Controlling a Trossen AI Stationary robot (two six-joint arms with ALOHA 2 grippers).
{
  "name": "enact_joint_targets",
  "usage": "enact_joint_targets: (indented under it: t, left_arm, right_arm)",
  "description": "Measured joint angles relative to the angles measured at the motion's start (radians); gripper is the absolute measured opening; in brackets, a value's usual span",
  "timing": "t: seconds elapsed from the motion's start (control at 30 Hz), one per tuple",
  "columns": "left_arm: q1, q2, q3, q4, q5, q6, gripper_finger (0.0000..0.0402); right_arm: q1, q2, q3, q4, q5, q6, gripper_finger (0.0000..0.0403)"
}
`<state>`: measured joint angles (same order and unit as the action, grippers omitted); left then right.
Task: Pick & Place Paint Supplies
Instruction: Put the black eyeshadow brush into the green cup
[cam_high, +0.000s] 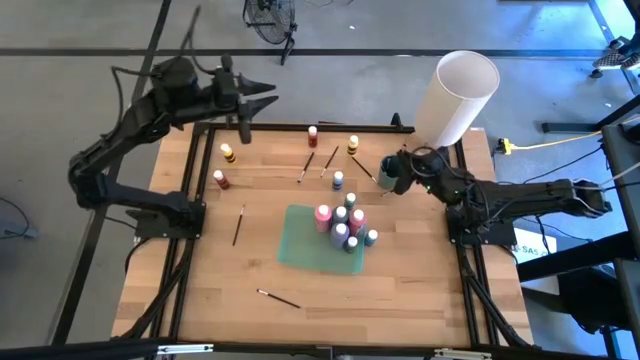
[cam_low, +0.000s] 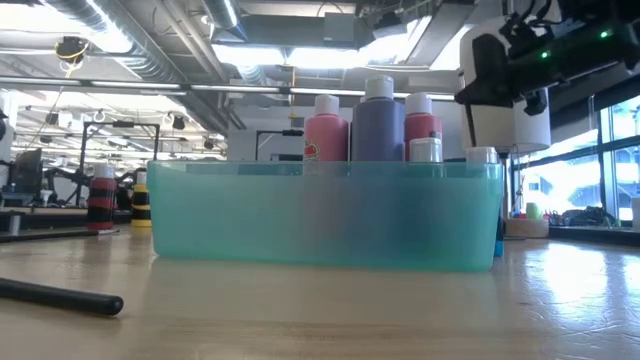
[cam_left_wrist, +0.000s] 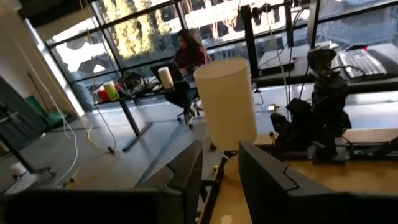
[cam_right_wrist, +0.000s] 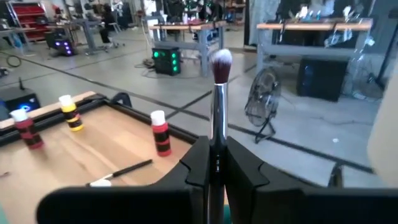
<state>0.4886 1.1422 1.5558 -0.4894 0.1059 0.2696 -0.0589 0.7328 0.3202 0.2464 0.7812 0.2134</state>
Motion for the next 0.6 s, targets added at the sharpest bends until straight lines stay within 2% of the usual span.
enact_joint_targets:
  t: [0.2,0.27,0.4,0.6]
  left_arm:
    - [0.047,0.074,0.000,-0.015,0.004,0.055,0.0098]
    - [0.063,0.092,0.000,0.006,0.034,0.070,0.0098]
    - [0.091,0.122,0.000,0.089,0.105,0.092,0.0098]
    - [0.130,0.130,0.000,0.184,0.147,0.090,0.0098]
  right_arm:
    - [-0.064,0.042,0.000,-0.011,-0.050,0.041,0.0030]
    - [-0.089,0.052,0.000,-0.011,-0.064,0.040,0.0030]
    - [-0.136,0.079,0.000,-0.022,-0.163,0.037,0.0030]
    - [-0.183,0.132,0.000,-0.030,-0.243,0.037,0.0030]
